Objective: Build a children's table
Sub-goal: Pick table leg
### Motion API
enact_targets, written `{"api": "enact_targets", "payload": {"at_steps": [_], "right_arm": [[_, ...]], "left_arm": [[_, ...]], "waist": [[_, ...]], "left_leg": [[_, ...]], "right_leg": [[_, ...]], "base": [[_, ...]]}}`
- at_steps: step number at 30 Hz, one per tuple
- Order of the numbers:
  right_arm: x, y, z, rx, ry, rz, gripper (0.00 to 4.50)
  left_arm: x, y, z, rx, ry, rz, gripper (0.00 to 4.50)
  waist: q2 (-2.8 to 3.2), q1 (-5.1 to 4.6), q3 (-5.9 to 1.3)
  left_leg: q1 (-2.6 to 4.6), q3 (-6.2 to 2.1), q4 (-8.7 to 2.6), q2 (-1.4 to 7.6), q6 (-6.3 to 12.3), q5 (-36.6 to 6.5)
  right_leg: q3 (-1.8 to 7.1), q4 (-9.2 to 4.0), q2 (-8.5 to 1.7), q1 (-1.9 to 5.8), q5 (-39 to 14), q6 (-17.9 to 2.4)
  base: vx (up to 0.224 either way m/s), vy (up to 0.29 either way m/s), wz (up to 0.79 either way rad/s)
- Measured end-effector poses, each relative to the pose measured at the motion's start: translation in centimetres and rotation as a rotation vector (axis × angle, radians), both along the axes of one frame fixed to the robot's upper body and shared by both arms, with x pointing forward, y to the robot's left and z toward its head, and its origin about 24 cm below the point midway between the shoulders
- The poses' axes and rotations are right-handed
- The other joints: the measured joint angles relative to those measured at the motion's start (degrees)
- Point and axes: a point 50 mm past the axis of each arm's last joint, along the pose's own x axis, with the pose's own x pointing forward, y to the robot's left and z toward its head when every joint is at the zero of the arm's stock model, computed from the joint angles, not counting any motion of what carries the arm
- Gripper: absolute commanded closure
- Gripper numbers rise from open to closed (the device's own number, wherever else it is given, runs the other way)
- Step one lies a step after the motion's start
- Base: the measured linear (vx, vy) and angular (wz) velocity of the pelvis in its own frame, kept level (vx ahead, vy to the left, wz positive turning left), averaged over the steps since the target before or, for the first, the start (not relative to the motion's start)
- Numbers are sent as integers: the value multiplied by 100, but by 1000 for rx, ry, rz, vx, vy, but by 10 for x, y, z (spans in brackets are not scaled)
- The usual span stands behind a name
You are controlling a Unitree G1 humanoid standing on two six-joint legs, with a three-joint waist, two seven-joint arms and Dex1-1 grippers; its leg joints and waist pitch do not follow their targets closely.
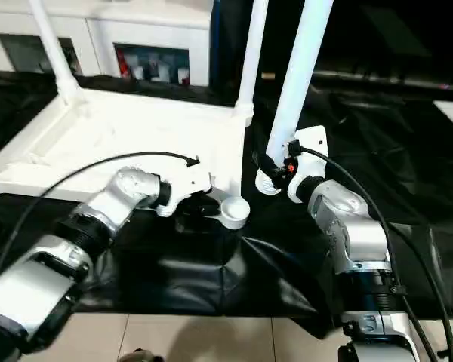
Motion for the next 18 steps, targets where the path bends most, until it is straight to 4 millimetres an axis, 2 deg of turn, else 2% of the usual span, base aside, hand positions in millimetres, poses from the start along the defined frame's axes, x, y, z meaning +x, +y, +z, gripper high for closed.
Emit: {"api": "enact_targets", "payload": {"at_steps": [1, 4, 5, 6, 9, 11, 15, 16, 17, 18], "right_arm": [[0, 0, 0, -1, 1, -1, 257], [-1, -2, -1, -6, 5, -4, 257], [-1, -4, -1, -6, 6, -6, 257], [-2, -4, -2, -6, 7, -8, 257], [-2, -4, 0, -7, 0, -6, 257], [-2, -3, 4, -8, -13, -1, 257], [-3, -5, 5, -12, -16, -4, 257], [-3, -5, 4, -12, -15, -4, 257], [-3, -5, 4, -12, -14, -4, 257], [-3, -5, 4, -12, -14, -4, 257]], "left_arm": [[1, 2, 3, 7, -8, -23, 332], [5, 8, 9, 61, -34, -71, 324], [5, 10, 10, 85, -35, -81, 319], [5, 11, 10, 98, -41, -88, 292], [5, 14, 7, 120, -39, -95, 281], [6, 16, 8, 132, -40, -96, 250], [8, 20, 5, 168, -64, -89, 220], [8, 21, 4, 175, -72, -80, 220], [9, 22, 3, 173, -85, -65, 253], [10, 23, 3, 171, -93, -56, 263]], "waist": [[1, 1, 0], [8, 2, 0], [17, -2, -1], [24, -4, -1], [40, -13, -1], [44, -12, 0], [54, -12, -2], [54, -12, -2], [56, -11, -2], [56, -11, -2]], "left_leg": [[-14, 0, 1, 0, 15, 9], [-43, 0, 3, 6, 15, 12], [-43, 0, 5, 6, 13, 11], [-43, 0, 8, 6, 4, 6], [-42, 0, 18, 7, -13, 1], [-41, 0, 21, 8, -17, 3], [-41, 0, 26, 8, -18, 4], [-41, 0, 27, 8, -18, 4], [-41, 0, 27, 8, -18, 4], [-41, 0, 28, 8, -18, 4]], "right_leg": [[0, 12, 0, -17, 0, 0], [-5, 22, 1, -53, 0, 0], [-5, 23, 1, -52, 0, 0], [-5, 23, 1, -51, 0, 0], [-4, 27, 1, -48, 2, -2], [-4, 32, 0, -48, 4, -2], [-3, 38, -1, -47, 4, -2], [-3, 40, 0, -47, 4, -2], [-3, 41, -1, -47, 4, -2], [-3, 43, -1, -47, 4, -2]], "base": [[0, 0, 0], [0, 0, 0], [0, 0, 0], [0, 0, 0], [0, 0, 0], [0, 0, 0], [0, 0, 0], [0, 0, 0], [0, 0, 0], [0, 0, 0]]}}
